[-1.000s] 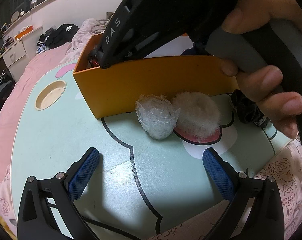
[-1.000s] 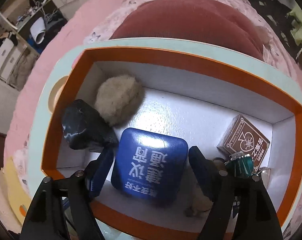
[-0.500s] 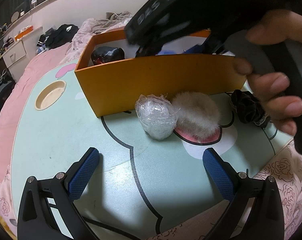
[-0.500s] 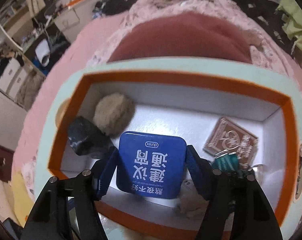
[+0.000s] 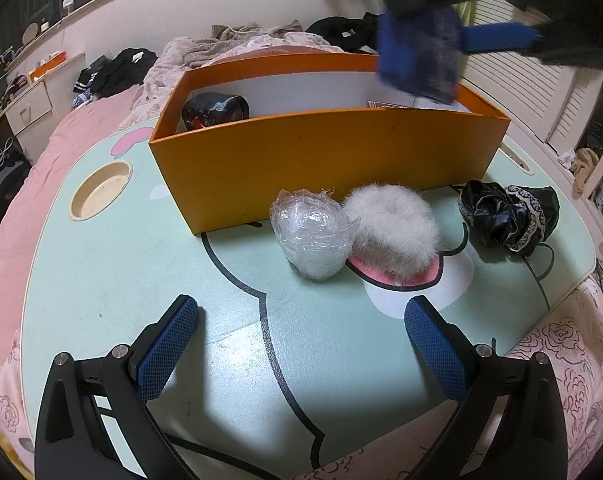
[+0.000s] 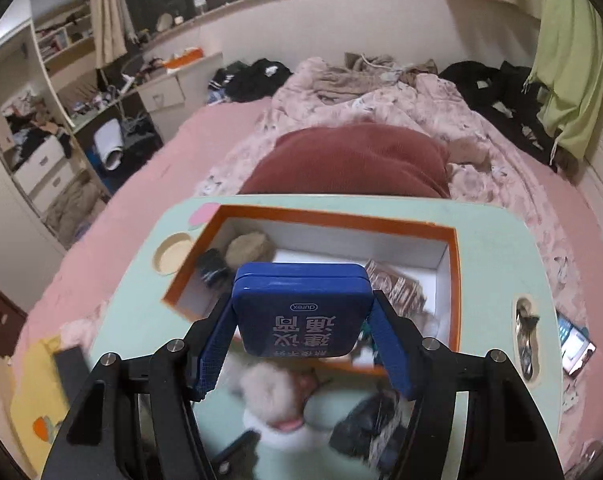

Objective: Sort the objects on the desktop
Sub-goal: 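Lift the blue tin out and place it on the table with the right gripper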

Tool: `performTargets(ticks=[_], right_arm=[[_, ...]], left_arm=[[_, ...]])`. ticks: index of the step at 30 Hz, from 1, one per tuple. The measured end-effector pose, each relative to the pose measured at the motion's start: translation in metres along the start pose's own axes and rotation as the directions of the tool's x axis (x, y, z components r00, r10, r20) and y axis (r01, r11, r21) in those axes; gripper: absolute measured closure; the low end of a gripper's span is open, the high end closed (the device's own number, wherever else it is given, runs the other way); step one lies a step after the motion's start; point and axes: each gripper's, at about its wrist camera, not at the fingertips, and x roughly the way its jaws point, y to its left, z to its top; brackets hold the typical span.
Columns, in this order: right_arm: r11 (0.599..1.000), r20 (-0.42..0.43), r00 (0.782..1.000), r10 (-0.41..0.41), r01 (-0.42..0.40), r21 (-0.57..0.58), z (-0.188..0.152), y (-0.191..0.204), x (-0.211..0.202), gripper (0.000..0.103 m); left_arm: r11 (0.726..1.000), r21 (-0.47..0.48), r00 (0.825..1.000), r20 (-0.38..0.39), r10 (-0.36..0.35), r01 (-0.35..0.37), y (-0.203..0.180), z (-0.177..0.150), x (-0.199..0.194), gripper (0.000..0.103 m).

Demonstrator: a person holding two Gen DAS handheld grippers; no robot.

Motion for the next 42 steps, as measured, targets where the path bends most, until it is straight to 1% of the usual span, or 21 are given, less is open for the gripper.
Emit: performTargets(ticks=[4,7,8,10,12,14,17,19,21,22,23,24,25,27,29,31,32,33,34,38,42], right_arm=[[1.0,-0.035,0.999,-0.011,0.01,-0.029,-0.026,-0.001,-0.009,0.037],[0.998,-0.085,0.995,-0.047,0.045,-0.032,-0.05,-0.007,0.002,0.037],[0.998,-0.111,0.993,-0.048,0.044,-0.033,-0.058,-0.009,0.008,0.037],[1.0,-0.138,0.99,0.002,-0.004,-0.015,-0.068,-0.013,0.019,0.038],[1.0,-0.147,0.989,0.014,-0.016,-0.012,-0.072,-0.012,0.027,0.037],[0.998,-0.134,0.991,-0.019,0.011,-0.056,-0.073,-0.006,0.032,0.037],[0.992,-0.151,0.987,-0.055,0.037,-0.118,-0.083,-0.003,0.043,0.032],[0.991,-0.091,0.995,-0.045,0.033,-0.131,-0.091,-0.005,0.04,0.029],[0.995,0.0,1.0,0.02,-0.02,-0.096,-0.1,-0.014,0.021,0.028],[0.996,0.047,0.997,0.053,-0.05,-0.075,-0.104,-0.02,0.009,0.023],[0.997,0.081,0.995,0.061,-0.056,-0.06,-0.107,-0.025,0.0,0.019],[0.998,0.118,0.992,0.047,-0.042,-0.041,-0.112,-0.033,-0.01,0.01],[0.999,0.133,0.991,0.027,-0.023,-0.034,-0.115,-0.038,-0.016,0.005],[0.998,0.119,0.992,-0.032,0.038,-0.048,-0.127,-0.048,-0.022,0.005],[0.993,0.064,0.996,-0.069,0.075,-0.095,-0.142,-0.05,-0.019,0.005],[0.982,-0.002,0.995,-0.101,0.1,-0.16,-0.161,-0.047,-0.008,0.005],[0.983,-0.007,0.995,-0.095,0.093,-0.159,-0.165,-0.048,-0.005,0.005],[0.987,0.031,0.996,-0.085,0.089,-0.135,-0.167,-0.052,-0.007,0.003],[0.989,0.039,0.996,-0.084,0.088,-0.123,-0.168,-0.055,-0.006,0.0],[0.981,0.055,0.994,-0.099,0.106,-0.163,-0.165,-0.051,0.005,0.0],[0.981,0.061,0.994,-0.091,0.1,-0.165,-0.167,-0.052,0.006,0.0]], left_arm=[[1.0,0.0,1.0,0.0,0.0,0.0,0.0,-0.001,0.0,0.0],[1.0,-0.001,1.0,0.001,0.0,0.0,0.0,0.0,0.001,0.0],[1.0,0.0,1.0,0.0,0.0,0.0,0.0,0.001,0.001,0.0],[1.0,0.0,1.0,0.0,0.0,0.0,0.001,-0.001,0.001,0.0],[1.0,0.0,1.0,0.001,-0.001,0.001,0.001,0.0,0.001,0.0],[1.0,0.0,1.0,0.001,-0.001,0.001,0.0,0.0,0.001,0.0],[1.0,-0.001,1.0,0.002,0.0,0.0,0.0,0.001,0.001,0.0],[1.0,-0.001,1.0,0.002,0.0,0.0,-0.002,-0.001,0.001,0.0],[1.0,0.0,1.0,0.002,-0.001,0.001,-0.001,-0.001,0.001,0.0],[1.0,0.0,1.0,0.002,-0.001,0.001,-0.001,-0.002,0.001,0.0],[1.0,0.0,1.0,0.002,-0.001,0.001,-0.001,-0.002,0.001,0.0],[1.0,0.0,1.0,0.002,0.0,0.0,-0.001,-0.002,0.002,0.0],[1.0,0.0,1.0,0.002,0.0,0.0,-0.002,-0.001,0.002,0.0],[1.0,0.0,1.0,0.002,-0.001,0.001,-0.002,-0.001,0.002,0.0],[1.0,0.0,1.0,0.002,-0.001,0.001,-0.001,-0.001,0.002,0.0],[1.0,0.0,1.0,0.002,-0.001,0.001,-0.002,-0.001,0.002,0.0],[1.0,0.0,1.0,0.002,-0.001,0.001,-0.001,-0.001,0.002,0.0],[1.0,0.0,1.0,0.001,0.0,0.0,-0.001,-0.001,0.003,0.0],[1.0,0.0,1.0,0.002,0.001,-0.001,-0.002,-0.001,0.003,0.0],[1.0,0.0,1.0,0.002,0.0,0.0,-0.001,-0.003,0.002,0.0],[1.0,-0.003,1.0,0.003,0.001,-0.001,0.0,-0.004,0.002,0.0]])
